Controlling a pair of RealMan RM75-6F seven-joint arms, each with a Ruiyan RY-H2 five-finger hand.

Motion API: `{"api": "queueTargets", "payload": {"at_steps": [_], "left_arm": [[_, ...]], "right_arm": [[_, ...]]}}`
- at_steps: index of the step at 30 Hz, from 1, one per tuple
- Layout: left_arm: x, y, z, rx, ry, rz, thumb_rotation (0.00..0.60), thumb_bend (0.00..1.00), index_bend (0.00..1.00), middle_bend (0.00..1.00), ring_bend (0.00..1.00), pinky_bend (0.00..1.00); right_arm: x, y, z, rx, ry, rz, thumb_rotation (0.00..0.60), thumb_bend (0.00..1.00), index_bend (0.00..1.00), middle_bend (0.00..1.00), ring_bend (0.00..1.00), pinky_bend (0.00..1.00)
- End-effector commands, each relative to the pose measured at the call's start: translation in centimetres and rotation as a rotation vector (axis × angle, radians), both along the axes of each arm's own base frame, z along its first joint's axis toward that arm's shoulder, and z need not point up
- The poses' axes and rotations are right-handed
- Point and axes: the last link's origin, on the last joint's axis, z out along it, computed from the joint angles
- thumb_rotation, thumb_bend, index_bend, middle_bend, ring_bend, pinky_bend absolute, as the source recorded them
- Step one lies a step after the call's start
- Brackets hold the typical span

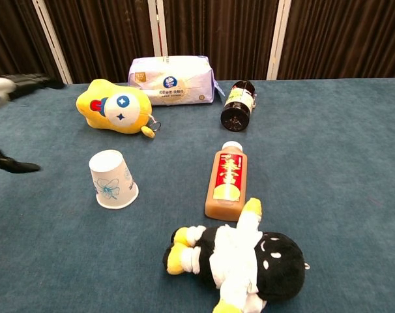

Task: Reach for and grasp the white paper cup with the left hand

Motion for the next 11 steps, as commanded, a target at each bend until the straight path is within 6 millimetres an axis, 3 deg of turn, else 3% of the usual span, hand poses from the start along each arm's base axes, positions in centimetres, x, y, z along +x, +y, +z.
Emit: {"api": "queueTargets", "payload": {"at_steps": [1, 7, 11], "left_arm": [[-3.4, -3.0, 3.1, 0.044, -0.023, 0.074, 0.600, 0.09, 0.00, 0.00, 0.00, 0.11], [-6.8, -5.6, 5.5, 0.076, -0.003, 0.108, 0.600, 0.07, 0.00, 0.00, 0.00, 0.02], [-7.7, -6.6, 6.1, 0.093, 0.007, 0.109, 0.600, 0.07, 0.00, 0.00, 0.00, 0.01]], "right_arm": [[0.1, 0.0, 0.0, 0.001, 0.002, 0.005, 0.600, 0.24, 0.00, 0.00, 0.00, 0.00], [0.2, 0.1, -0.1, 0.002, 0.008, 0.013, 0.600, 0.24, 0.00, 0.00, 0.00, 0.00], [0.2, 0.1, -0.2, 0.000, 0.009, 0.016, 0.600, 0.24, 0.00, 0.00, 0.00, 0.00]]}}
